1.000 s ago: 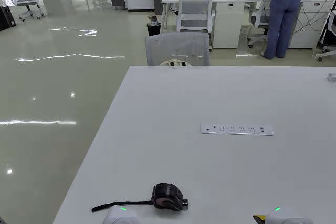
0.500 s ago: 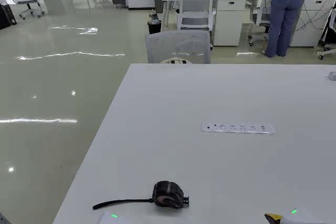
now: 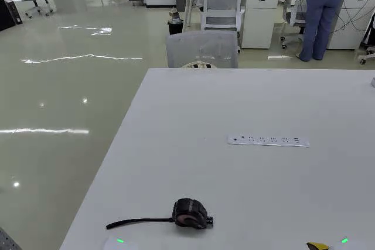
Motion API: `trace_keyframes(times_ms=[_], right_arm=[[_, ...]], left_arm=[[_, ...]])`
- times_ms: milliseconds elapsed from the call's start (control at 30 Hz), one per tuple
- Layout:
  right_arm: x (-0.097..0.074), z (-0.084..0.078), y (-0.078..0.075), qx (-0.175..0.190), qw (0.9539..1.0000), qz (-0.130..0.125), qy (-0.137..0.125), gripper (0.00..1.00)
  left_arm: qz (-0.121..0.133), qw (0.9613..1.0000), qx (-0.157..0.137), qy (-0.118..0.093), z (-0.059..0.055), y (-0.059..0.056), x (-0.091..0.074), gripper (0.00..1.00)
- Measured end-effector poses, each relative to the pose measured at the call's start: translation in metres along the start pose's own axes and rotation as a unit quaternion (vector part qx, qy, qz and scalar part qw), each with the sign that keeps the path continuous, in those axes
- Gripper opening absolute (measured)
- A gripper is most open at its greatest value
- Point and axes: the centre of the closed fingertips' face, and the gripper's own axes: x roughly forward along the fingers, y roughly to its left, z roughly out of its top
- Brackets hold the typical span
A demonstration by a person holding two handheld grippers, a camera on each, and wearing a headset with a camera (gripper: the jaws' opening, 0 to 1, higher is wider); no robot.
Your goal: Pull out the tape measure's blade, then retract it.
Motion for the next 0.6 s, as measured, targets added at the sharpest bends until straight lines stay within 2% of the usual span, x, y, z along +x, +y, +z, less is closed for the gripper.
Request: trace_keyframes(times_ms=[600], right_arm=[[-0.025,0.005,-0.003,0.003,0.9999,-0.017,-0.002,0.95]], left_arm=[[0.001,1.0000,-0.003,0.000,0.003,0.004,-0.017,0.95]])
